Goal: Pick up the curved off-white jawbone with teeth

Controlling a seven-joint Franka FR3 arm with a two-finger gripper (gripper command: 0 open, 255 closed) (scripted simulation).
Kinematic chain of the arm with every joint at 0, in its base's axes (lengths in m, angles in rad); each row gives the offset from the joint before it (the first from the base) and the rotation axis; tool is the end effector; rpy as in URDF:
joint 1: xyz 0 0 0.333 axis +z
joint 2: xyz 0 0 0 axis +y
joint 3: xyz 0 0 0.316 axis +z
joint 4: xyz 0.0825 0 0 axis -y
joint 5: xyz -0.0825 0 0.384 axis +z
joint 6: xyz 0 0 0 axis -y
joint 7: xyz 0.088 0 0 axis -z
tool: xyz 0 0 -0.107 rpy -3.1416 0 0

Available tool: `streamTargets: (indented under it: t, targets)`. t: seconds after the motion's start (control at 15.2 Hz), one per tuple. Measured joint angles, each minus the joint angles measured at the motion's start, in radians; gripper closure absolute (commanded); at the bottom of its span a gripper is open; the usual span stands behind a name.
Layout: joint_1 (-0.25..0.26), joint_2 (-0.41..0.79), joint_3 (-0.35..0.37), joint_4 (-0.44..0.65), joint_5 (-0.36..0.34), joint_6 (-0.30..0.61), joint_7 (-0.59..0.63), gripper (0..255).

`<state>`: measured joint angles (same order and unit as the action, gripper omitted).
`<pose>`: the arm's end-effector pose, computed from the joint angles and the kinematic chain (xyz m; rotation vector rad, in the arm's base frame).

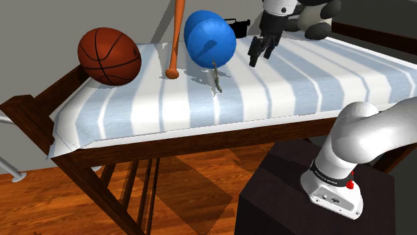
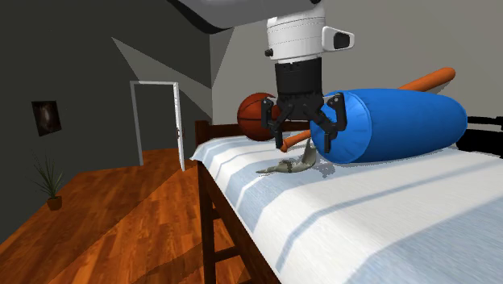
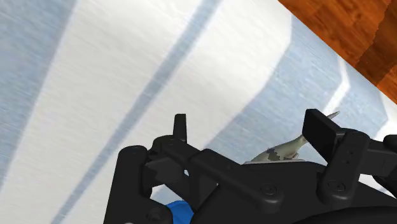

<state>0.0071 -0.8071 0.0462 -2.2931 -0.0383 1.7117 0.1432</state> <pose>0.3138 0.0190 0.6411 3.0666 -0.1523 0.3558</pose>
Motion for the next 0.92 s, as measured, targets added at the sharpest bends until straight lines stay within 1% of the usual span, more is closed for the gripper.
streamTargets:
  t: [0.07,0.2,0.46,0.66,0.92]
  targets:
    - [0.000,0.000,0.000,0.000,0.000,0.000,0.000,0]
    - [-0.015,0.060,0.019,0.041,0.022,-0.011,0.060,0]
    - [-0.057,0.248,0.068,0.161,0.086,-0.034,0.252,0]
    - [-0.083,0.414,0.100,0.286,0.132,-0.058,0.410,0]
    - [-0.108,0.608,0.117,0.440,0.192,-0.095,0.606,0]
